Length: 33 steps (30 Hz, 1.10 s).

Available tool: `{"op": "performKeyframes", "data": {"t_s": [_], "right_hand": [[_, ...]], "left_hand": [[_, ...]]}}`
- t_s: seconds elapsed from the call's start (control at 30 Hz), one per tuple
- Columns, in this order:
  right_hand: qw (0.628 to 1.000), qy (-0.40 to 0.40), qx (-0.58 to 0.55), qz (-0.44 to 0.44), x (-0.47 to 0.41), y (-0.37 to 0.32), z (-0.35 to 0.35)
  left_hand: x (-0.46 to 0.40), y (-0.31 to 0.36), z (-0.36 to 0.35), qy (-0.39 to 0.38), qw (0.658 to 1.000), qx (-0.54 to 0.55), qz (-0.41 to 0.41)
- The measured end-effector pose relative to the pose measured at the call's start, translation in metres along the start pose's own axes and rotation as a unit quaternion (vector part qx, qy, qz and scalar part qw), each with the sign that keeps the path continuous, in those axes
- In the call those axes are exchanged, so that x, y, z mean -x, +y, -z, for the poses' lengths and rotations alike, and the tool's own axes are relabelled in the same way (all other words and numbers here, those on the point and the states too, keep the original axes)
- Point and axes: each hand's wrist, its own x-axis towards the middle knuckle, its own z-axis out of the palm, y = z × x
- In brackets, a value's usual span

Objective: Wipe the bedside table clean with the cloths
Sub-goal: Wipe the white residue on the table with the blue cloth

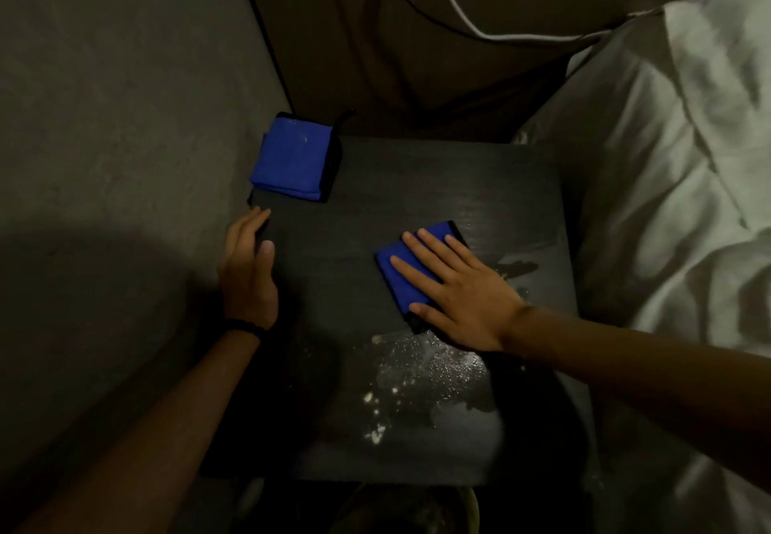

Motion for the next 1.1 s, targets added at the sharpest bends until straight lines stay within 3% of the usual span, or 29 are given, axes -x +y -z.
{"op": "performKeyframes", "data": {"t_s": [0.4, 0.73, 0.97, 1.1], "right_hand": [[0.994, -0.036, 0.004, -0.103, 0.066, 0.052, 0.003], [0.995, -0.079, 0.047, -0.037, 0.11, 0.067, 0.012], [0.999, -0.001, 0.04, -0.026, 0.107, 0.061, 0.011], [0.998, -0.002, 0.05, -0.041, 0.117, 0.05, 0.01]], "left_hand": [[0.001, 0.003, -0.001, -0.006, 1.0, -0.001, -0.011], [0.004, 0.004, -0.002, 0.002, 1.0, 0.008, -0.027], [0.004, 0.005, -0.003, 0.003, 1.0, -0.004, -0.021], [0.004, 0.005, -0.002, 0.001, 0.999, -0.011, -0.03]]}}
